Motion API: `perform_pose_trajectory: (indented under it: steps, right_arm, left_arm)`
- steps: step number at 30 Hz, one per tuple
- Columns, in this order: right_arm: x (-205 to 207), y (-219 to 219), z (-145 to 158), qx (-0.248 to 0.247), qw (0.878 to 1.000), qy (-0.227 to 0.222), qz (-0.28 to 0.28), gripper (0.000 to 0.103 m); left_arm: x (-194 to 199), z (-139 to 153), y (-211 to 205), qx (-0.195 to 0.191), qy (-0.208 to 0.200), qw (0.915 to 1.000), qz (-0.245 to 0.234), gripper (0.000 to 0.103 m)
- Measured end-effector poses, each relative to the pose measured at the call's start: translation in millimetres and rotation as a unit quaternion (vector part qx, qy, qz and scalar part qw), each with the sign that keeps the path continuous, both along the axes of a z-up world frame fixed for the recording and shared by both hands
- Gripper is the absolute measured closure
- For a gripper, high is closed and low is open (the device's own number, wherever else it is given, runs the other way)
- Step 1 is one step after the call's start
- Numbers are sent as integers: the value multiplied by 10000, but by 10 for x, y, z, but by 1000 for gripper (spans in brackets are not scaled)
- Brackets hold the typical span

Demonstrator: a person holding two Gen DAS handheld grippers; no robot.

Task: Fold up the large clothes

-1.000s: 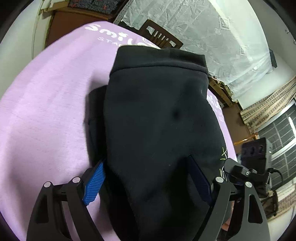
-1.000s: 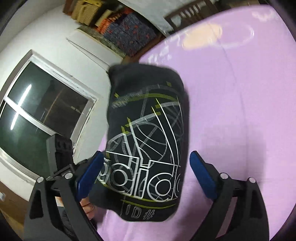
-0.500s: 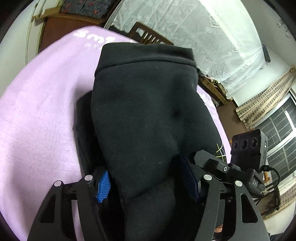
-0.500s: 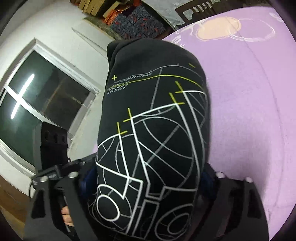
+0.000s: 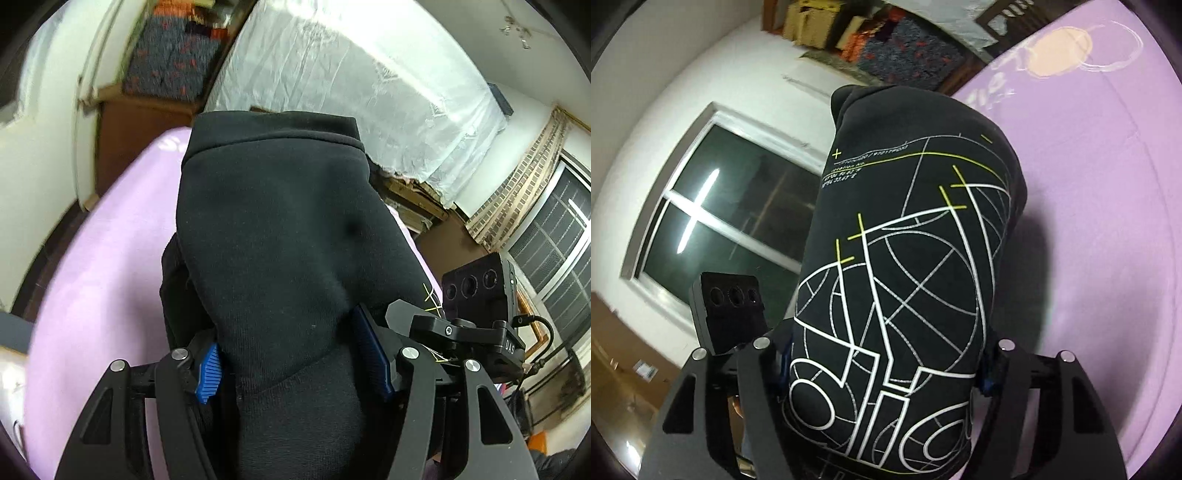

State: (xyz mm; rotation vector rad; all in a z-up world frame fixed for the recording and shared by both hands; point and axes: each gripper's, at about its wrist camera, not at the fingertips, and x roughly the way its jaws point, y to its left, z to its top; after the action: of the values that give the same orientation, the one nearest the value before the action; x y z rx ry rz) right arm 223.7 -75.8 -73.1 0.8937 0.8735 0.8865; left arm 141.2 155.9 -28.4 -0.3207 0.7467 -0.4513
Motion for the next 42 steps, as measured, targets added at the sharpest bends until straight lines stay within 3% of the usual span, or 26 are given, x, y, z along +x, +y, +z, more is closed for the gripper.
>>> perform_pose_trajectory:
  steps: [4,8,12,14,16,20,22,25,30,35,42]
  right_arm:
    - [-511,110,319,164,9989,-289,319,36]
    - [-972,363,482,190,9965,-410,705,36]
    - [-1278,663,381,135,9936,-247,1096,36]
    - [-1361,814,198,34,9923,-69,1235,36]
    - [-1347,943,-66,-275,9920,189,1216,36]
    - [-1408,1023,-247,-1174,9863,57,1156,34]
    - [-1395,1032,-254,-1331,9843,84,1157,28]
    - [-1372,1065,-234,-1479,9812,115,1231,22]
    - [-1326,1046,4,-1952,9752,-54,1039,16]
    - [-1606,901,342,-2682,9589,-660,653,16]
    - [-2151,770,517,-2965,9476,-1052,545,15]
  left_arm:
    - [-592,84,180,114,-115,9995,255,39]
    - [-1096,-93,409,424,-50,9974,586,39]
    - [-1132,-510,590,613,305,9938,876,39]
    - [-1003,-829,618,545,697,9925,849,38]
    - [-949,-1018,589,453,821,9924,802,35]
    - [-947,-1027,591,481,711,9923,892,29]
    - [-944,-1049,636,435,801,9910,981,21]
    - [-946,-987,592,430,832,9901,1048,21]
    - [-1151,-804,387,1315,594,9791,1433,23]
    - [-1443,-659,339,1725,438,9699,1661,23]
    - [-1936,-440,107,2246,24,9573,1822,22]
